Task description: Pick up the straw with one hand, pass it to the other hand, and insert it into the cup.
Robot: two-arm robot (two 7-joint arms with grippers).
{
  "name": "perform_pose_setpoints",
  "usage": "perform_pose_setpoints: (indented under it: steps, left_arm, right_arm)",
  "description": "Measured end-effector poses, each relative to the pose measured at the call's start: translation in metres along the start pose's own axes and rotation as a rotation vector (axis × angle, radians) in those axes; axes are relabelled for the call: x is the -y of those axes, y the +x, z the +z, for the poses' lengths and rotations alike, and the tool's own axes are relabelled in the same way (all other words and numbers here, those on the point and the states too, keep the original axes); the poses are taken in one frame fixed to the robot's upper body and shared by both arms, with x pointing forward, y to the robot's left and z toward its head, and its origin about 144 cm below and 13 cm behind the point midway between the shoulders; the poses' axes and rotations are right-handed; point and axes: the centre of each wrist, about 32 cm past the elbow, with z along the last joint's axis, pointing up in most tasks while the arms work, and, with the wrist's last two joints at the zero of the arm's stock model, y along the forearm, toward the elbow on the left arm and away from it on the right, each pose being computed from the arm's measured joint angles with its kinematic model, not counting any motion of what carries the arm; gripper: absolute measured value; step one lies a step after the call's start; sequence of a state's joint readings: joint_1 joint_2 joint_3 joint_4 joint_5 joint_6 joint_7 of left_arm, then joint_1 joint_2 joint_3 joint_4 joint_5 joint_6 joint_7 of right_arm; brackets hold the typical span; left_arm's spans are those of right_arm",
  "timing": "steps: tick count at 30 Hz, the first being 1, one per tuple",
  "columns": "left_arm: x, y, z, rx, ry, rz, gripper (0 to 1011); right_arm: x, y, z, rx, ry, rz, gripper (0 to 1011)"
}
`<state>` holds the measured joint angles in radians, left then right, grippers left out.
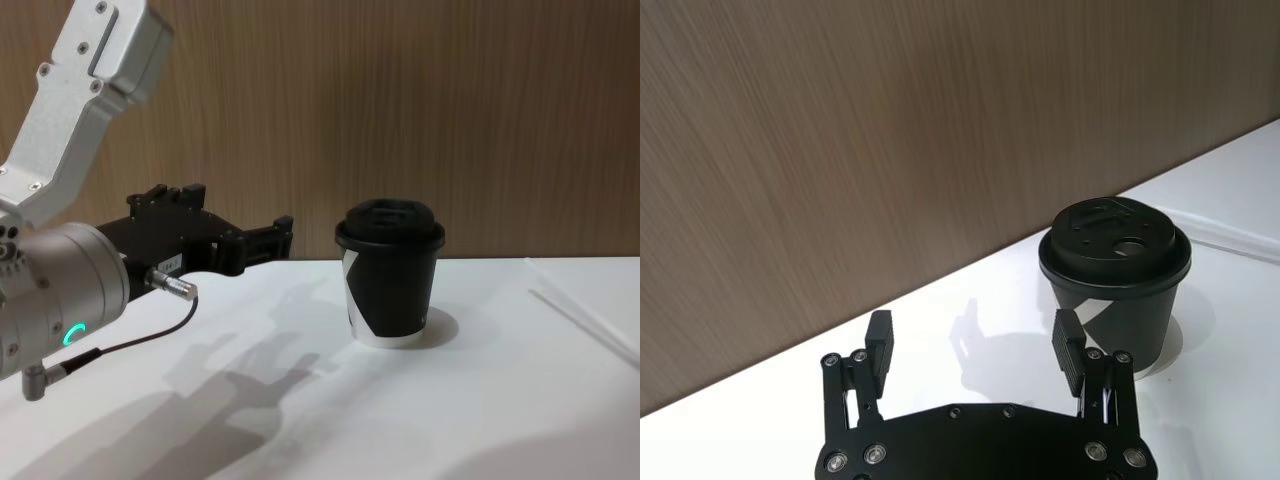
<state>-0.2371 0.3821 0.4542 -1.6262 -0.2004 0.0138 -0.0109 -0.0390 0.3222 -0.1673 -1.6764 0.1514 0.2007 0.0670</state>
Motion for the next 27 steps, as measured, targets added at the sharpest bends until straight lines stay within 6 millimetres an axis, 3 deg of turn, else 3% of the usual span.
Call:
perform_pose_setpoints:
  steps: [27]
  left_arm:
    - [0.0, 0.0, 0.0, 0.0, 0.0, 0.0, 1000]
  right_arm:
    - [0.004, 0.014, 0.014, 0.123, 0.359, -0.006, 0]
